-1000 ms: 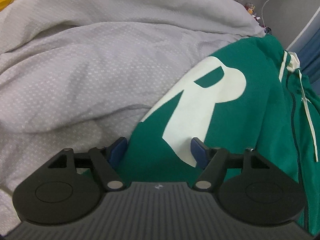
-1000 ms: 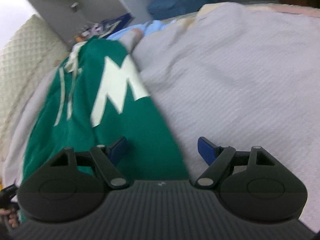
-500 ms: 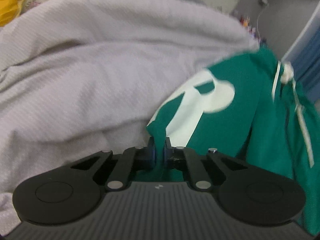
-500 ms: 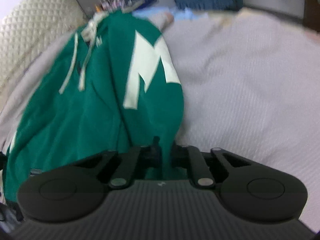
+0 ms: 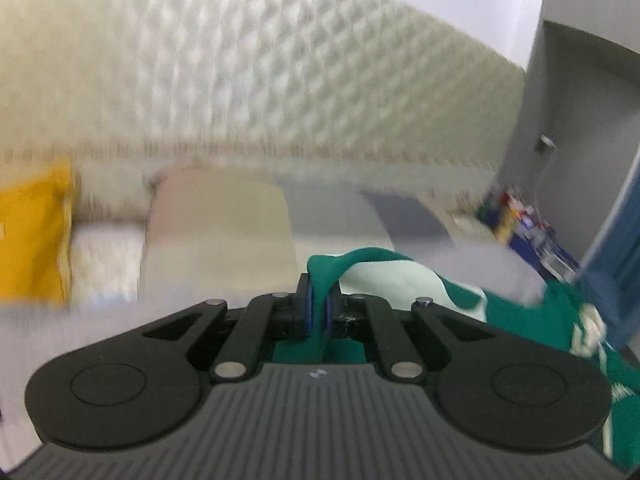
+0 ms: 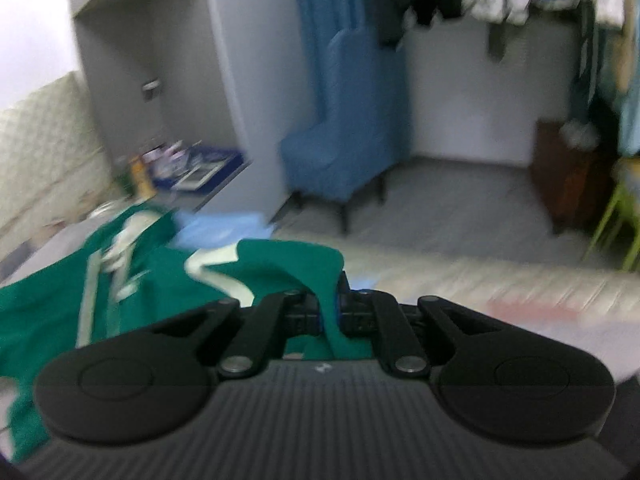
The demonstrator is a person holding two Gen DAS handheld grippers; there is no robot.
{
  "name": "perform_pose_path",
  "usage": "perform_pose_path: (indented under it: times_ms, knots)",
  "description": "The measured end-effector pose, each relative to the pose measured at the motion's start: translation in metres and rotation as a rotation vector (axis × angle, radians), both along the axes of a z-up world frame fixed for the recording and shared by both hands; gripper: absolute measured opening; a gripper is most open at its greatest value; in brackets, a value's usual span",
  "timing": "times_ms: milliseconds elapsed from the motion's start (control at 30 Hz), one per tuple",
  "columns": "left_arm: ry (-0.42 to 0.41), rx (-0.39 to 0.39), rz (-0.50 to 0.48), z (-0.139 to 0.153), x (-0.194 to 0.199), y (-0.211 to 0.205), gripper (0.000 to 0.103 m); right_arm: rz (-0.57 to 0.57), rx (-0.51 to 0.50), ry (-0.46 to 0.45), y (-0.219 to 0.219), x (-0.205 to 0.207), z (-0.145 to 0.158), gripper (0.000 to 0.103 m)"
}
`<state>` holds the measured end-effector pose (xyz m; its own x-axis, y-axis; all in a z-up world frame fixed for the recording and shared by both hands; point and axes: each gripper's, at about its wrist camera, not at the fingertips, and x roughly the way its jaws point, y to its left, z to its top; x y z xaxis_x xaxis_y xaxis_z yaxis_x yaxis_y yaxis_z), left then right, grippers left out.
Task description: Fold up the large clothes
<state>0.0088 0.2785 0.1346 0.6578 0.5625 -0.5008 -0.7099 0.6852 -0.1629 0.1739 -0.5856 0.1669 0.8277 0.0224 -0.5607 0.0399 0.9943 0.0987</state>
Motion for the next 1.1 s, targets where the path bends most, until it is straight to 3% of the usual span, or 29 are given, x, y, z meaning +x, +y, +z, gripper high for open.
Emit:
perform_pose_path:
  times_ms: [133,300,467,567,667,767,833,867,900,933,967,1000,1100]
  knots:
    - [0.036,0.066,0.063,0.006,0.054,0.036,0.007,-0.12,-0.061,-0.012,-0.018,0.046,-0.009,0.008]
    - [0.127,0.083,0.109,-0.054,0.11,0.076,0.007,-0.232,-0.121,0.024,-0.038,0.084,-0.073,0.008]
    - [0.258,0.168,0.083,-0.118,0.135,0.086,0.008,-0.306,-0.142,0.123,-0.06,0.111,-0.149,0.009]
    - [0.262,0.141,0.079,-0.137,0.135,0.088,0.009,-0.319,-0.148,0.158,-0.061,0.114,-0.182,0.01]
    - [0.275,0.162,0.064,-0.141,0.138,0.085,0.01,-0.336,-0.131,0.167,-0.058,0.111,-0.196,0.011]
    - [0.246,0.135,0.062,-0.138,0.13,0.082,0.01,-0.355,-0.109,0.152,-0.054,0.104,-0.193,0.013]
    - [0.232,0.117,0.057,-0.134,0.125,0.083,0.02,-0.363,-0.093,0.141,-0.048,0.095,-0.185,0.017]
    - [0.232,0.112,0.05,-0.131,0.121,0.081,0.025,-0.364,-0.093,0.137,-0.045,0.089,-0.179,0.024]
    - [0.232,0.107,0.039,-0.128,0.117,0.077,0.04,-0.357,-0.088,0.13,-0.041,0.085,-0.175,0.031]
    - [0.226,0.1,0.023,-0.125,0.112,0.071,0.058,-0.343,-0.071,0.113,-0.037,0.075,-0.168,0.047]
    - [0.207,0.085,-0.004,-0.122,0.105,0.065,0.064,-0.33,-0.056,0.101,-0.034,0.068,-0.163,0.061]
    - [0.183,0.066,-0.04,-0.119,0.097,0.058,0.069,-0.316,-0.045,0.093,-0.03,0.06,-0.157,0.065]
    - [0.168,0.047,-0.098,-0.112,0.075,0.03,0.072,-0.257,-0.029,0.078,-0.014,0.032,-0.141,0.067]
